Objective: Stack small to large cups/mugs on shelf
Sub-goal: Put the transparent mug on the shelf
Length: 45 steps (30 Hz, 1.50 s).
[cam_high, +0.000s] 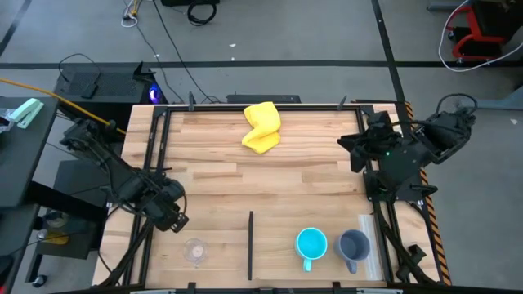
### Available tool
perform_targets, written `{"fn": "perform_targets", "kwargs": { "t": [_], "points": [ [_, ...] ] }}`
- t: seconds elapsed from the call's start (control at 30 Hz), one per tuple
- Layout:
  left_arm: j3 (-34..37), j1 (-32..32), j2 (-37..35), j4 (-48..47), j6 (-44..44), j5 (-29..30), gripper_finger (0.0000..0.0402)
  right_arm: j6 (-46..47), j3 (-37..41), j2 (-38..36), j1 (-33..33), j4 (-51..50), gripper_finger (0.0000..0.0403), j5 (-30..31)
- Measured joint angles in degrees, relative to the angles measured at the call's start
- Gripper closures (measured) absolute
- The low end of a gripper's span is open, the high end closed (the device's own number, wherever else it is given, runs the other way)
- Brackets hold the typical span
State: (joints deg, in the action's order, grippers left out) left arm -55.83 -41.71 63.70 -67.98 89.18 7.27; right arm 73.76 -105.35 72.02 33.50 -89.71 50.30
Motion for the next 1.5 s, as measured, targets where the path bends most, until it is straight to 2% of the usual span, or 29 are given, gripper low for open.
{"fn": "perform_targets", "kwargs": {
  "t": [0.3,0.5,0.77,1.07,1.3,1.5],
  "points": [
    [0.0,0.7,0.0,0.9,11.1,0.8,0.0374,-9.3,-5.5,-0.8,0.0,0.7,0.0312,-4.4],
    [0.0,0.7,0.0,3.2,19.4,1.7,0.0375,-12.5,-5.8,-4.5,0.0,0.1,0.0312,-4.7],
    [0.0,0.8,0.0,3.5,20.1,3.1,0.0385,-15.7,-5.9,-9.0,0.0,0.2,0.0312,-3.2],
    [-2.0,0.0,-0.7,3.8,19.6,2.8,0.0377,-16.0,-5.9,-7.8,0.0,0.2,0.0312,-1.5],
    [-8.9,-3.0,4.0,4.0,16.4,4.0,0.0391,-12.4,-5.9,-5.6,0.0,0.1,0.0312,-7.2],
    [-13.7,-6.0,11.6,2.9,16.5,0.8,0.0384,-12.0,-5.8,-3.4,0.0,-0.3,0.0312,-11.2]
  ]
}}
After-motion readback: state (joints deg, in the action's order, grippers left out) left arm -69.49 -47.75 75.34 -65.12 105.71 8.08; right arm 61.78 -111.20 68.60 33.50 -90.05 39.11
